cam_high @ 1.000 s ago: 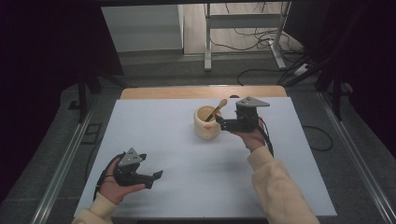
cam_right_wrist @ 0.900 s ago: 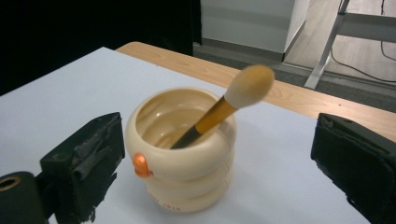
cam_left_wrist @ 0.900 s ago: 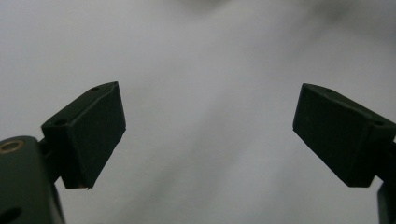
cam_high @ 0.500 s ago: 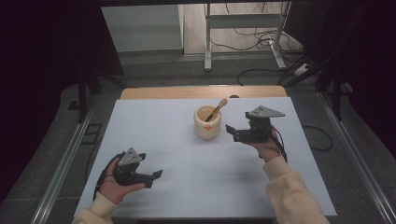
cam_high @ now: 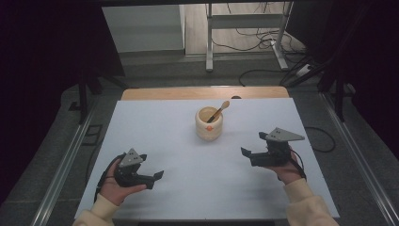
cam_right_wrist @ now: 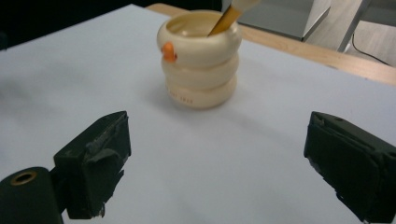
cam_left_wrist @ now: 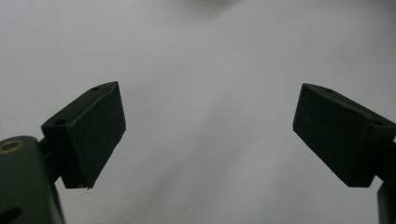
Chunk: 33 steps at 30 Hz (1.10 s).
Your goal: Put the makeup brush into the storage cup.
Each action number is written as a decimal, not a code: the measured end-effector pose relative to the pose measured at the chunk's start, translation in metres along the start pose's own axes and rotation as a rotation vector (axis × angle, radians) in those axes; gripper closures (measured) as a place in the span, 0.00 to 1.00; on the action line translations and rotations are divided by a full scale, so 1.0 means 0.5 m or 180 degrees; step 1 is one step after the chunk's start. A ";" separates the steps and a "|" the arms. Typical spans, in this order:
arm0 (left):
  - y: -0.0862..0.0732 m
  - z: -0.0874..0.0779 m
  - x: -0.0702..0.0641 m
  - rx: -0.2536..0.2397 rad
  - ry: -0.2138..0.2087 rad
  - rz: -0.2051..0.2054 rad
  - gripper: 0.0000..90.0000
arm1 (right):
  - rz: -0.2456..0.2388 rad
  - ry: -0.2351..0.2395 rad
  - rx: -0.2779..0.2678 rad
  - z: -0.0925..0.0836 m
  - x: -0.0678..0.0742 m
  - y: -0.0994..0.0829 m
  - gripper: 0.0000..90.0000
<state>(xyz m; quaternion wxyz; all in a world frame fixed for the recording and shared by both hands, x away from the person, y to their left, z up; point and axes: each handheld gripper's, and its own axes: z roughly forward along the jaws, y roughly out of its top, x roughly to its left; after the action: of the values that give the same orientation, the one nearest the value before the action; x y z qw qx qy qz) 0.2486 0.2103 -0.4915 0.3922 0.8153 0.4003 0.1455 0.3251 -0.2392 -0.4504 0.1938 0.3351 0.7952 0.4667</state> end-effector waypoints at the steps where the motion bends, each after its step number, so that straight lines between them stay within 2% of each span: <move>1: 0.000 0.000 0.000 0.0002 -0.0001 0.0001 0.12 | -0.0030 -0.0019 0.0016 -0.006 0.003 -0.005 0.09; 7: -0.003 -0.002 0.004 -0.0003 0.0008 -0.0009 0.12 | -0.0027 -0.0108 -0.0010 -0.048 0.010 -0.028 0.09; 11: -0.005 -0.002 0.007 -0.0001 0.0014 -0.0007 0.12 | 0.0066 -0.0183 -0.0015 -0.078 0.005 -0.050 0.10; 19: -0.005 -0.002 0.009 -0.0005 0.0013 -0.0027 0.12 | 0.0134 -0.0401 -0.0007 -0.128 -0.012 -0.092 0.13; 26: -0.006 -0.002 0.011 -0.0005 0.0025 -0.0038 0.12 | 0.0251 -0.0471 0.0004 -0.153 -0.025 -0.115 0.13; 33: -0.006 -0.001 0.011 0.0000 0.0031 -0.0031 0.12 | 0.0225 -0.0475 0.0031 -0.150 -0.028 -0.118 0.13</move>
<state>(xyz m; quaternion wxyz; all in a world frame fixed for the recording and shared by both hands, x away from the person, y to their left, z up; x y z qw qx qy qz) 0.2501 0.2160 -0.4938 0.3909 0.8127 0.4062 0.1476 0.2674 -0.3152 -0.4651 0.2343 0.3978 0.7685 0.4432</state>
